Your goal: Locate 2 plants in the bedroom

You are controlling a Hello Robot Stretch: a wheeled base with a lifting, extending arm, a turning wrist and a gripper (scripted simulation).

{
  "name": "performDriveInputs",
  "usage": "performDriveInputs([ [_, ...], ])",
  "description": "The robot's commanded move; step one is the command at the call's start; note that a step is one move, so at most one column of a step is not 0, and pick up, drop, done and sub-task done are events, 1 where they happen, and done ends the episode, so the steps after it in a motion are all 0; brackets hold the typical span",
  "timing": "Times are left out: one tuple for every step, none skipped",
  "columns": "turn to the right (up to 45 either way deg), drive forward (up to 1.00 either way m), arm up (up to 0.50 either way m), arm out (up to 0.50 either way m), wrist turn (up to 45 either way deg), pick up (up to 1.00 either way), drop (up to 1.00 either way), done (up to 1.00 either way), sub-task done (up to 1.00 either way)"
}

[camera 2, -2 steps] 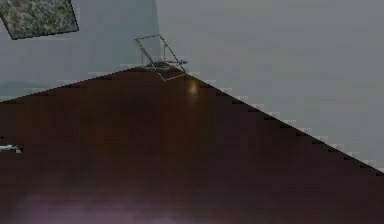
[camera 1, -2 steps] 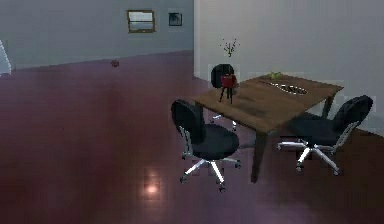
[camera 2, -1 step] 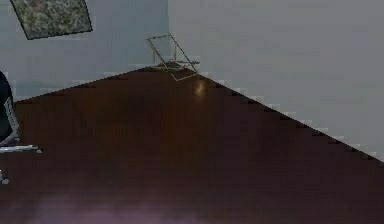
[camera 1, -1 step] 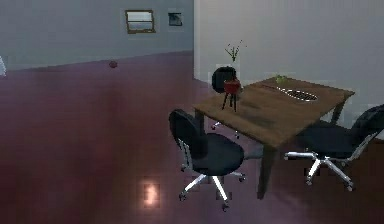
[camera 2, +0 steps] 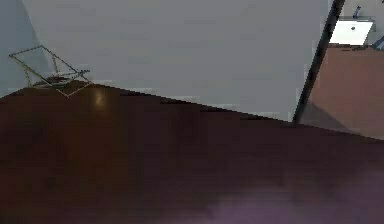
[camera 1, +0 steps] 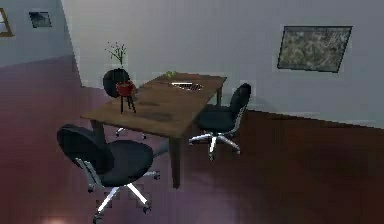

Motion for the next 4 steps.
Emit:
performDriveInputs([
  [0.0, 0.75, 0.00, 0.00, 0.0, 0.00, 0.00, 0.00, 0.00],
  [-30.0, 0.00, 0.00, 0.00, 0.0, 0.00, 0.00, 0.00, 0.00],
  [0.0, 0.00, 0.00, 0.00, 0.0, 0.00, 0.00, 0.00, 1.00],
  [45.0, 0.00, 0.00, 0.00, 0.0, 0.00, 0.00, 0.00, 0.00],
])
